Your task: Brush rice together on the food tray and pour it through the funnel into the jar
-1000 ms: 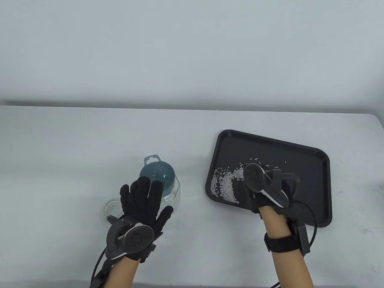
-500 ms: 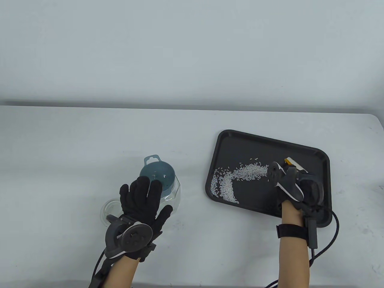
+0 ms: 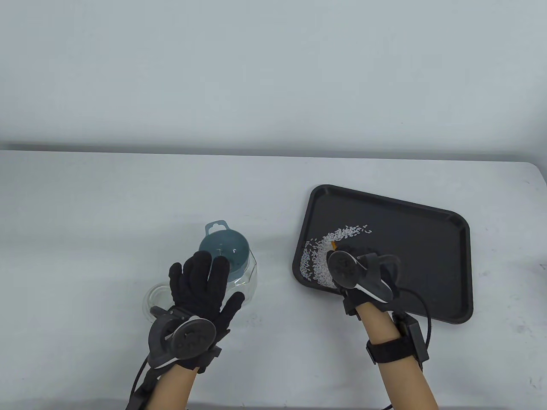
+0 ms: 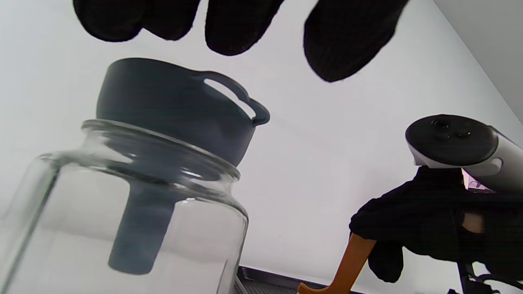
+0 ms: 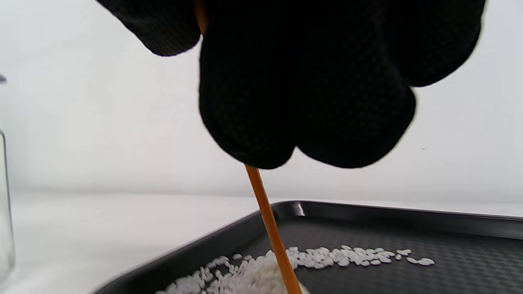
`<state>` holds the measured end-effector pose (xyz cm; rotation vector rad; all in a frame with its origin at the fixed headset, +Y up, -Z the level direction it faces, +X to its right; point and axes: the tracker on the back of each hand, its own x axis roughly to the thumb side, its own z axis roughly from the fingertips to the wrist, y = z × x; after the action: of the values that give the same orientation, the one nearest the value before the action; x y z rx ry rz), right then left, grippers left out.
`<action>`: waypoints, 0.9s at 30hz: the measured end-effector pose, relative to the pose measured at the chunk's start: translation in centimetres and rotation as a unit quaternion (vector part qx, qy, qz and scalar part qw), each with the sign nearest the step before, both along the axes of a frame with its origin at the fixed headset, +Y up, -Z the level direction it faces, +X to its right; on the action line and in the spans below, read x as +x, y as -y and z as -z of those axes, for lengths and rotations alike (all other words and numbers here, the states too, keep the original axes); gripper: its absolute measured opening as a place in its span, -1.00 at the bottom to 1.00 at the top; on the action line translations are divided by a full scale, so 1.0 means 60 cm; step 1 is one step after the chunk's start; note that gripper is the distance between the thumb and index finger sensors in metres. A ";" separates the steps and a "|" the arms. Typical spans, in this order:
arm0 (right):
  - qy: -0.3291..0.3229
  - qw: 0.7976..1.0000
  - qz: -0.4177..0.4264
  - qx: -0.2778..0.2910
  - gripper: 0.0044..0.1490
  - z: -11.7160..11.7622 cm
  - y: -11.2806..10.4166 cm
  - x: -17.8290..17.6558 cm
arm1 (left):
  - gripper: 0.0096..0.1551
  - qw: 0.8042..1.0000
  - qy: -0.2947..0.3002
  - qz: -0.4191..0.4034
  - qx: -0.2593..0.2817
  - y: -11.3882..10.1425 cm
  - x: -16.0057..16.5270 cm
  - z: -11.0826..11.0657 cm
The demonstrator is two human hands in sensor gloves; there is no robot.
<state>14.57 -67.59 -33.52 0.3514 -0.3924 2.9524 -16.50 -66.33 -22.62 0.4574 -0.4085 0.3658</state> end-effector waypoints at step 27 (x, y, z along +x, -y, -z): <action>-0.032 0.994 -0.078 -0.077 -0.35 0.033 0.022 -0.035 | -0.07 1.000 -0.012 -0.027 0.004 -0.007 -0.016 -0.002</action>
<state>12.49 -68.93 -35.48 0.4756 -0.1344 3.0874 -17.49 -65.93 -22.51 0.4800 -0.3758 0.4103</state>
